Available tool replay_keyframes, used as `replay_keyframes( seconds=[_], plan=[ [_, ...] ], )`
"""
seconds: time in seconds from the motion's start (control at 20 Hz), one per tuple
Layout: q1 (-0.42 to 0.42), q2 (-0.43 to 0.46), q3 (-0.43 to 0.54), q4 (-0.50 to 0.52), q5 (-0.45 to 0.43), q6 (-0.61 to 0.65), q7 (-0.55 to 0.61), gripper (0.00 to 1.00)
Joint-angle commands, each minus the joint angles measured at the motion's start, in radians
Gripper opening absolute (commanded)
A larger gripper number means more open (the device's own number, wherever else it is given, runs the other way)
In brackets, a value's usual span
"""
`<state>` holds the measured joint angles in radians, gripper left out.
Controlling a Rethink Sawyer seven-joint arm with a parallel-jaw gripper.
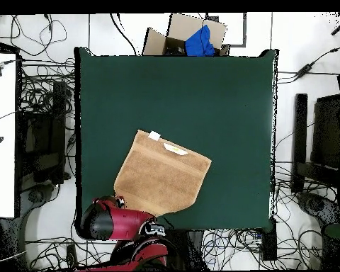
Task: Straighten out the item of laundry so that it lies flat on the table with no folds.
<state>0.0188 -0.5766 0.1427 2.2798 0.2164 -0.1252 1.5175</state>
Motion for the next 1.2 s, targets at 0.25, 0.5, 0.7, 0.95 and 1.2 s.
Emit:
replay_keyframes(
  seconds=[0.25,0.5,0.7,0.95,1.2],
  plan=[
    [0.014,-0.025,-0.023,0.024,0.015,0.050,0.222,0.00],
    [0.015,-0.025,-0.040,0.023,0.009,0.044,0.213,0.00],
    [0.011,-0.022,-0.036,0.025,0.004,0.033,0.215,0.00],
    [0.009,-0.019,-0.037,0.022,-0.004,0.010,0.214,1.00],
    [0.016,-0.024,-0.047,0.020,0.009,0.032,0.211,1.00]
  ],
)
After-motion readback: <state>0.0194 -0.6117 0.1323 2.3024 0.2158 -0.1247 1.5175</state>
